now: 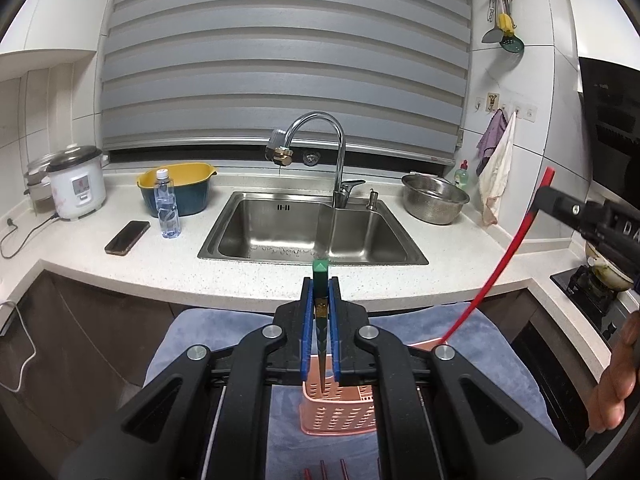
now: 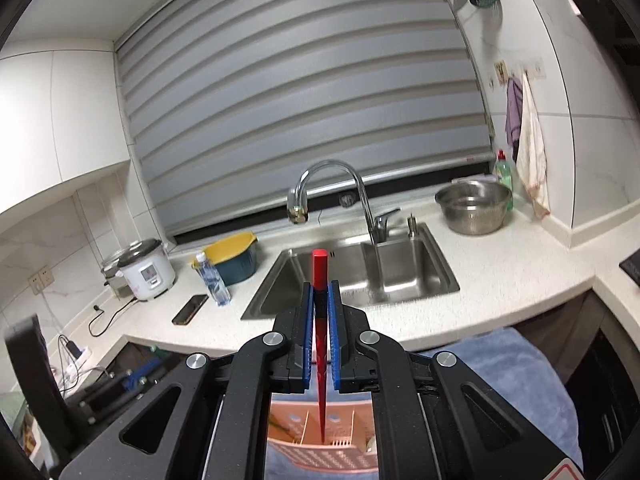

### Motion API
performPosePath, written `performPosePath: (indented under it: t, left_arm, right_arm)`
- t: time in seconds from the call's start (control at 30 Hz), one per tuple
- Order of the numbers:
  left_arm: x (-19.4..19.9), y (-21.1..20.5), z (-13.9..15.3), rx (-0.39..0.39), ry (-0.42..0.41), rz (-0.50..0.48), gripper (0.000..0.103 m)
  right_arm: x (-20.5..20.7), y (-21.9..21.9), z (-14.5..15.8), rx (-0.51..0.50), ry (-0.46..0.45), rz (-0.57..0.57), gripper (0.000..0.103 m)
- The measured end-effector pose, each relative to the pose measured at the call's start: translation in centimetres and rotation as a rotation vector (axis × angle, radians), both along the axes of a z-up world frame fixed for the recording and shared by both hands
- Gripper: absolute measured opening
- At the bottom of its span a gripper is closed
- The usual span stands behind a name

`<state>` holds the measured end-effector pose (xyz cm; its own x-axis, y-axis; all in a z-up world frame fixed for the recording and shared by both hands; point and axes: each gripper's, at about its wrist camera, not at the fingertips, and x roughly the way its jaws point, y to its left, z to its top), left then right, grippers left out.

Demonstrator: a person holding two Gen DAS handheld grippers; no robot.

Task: Organize utensils
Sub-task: 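Lift both chopsticks to the pink holder and drop them in upright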

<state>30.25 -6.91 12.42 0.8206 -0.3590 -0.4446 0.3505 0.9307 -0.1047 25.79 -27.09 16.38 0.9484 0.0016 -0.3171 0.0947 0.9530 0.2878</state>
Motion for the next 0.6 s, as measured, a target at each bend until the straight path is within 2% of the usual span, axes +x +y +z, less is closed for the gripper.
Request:
performPosePath:
  t: [0.1, 0.2, 0.37, 0.5, 0.53, 0.6]
  left_arm:
    - [0.2, -0.1, -0.3, 0.003, 0.006, 0.000, 0.007]
    - [0.3, -0.3, -0.8, 0.009, 0.016, -0.001, 0.007]
    - [0.5, -0.4, -1.8, 0.015, 0.038, 0.003, 0.007]
    - [0.4, -0.4, -2.6, 0.023, 0.052, 0.010, 0.007]
    - [0.3, -0.4, -2.7, 0.025, 0.056, 0.012, 0.007]
    - [0.1, -0.3, -2.8, 0.023, 0.060, 0.016, 0.007]
  right_arm:
    - [0.6, -0.1, -0.2, 0.000, 0.004, -0.004, 0.007]
    - [1.1, 0.0, -1.7, 0.004, 0.033, -0.003, 0.007]
    - [1.7, -0.2, -6.0, 0.011, 0.122, -0.007, 0.007]
    - [1.9, -0.4, -8.1, 0.000, 0.175, -0.012, 0.008]
    - [1.6, -0.5, -8.3, 0.000, 0.174, -0.023, 0.010]
    - [0.8, -0.8, -8.4, 0.008, 0.166, -0.041, 0.027]
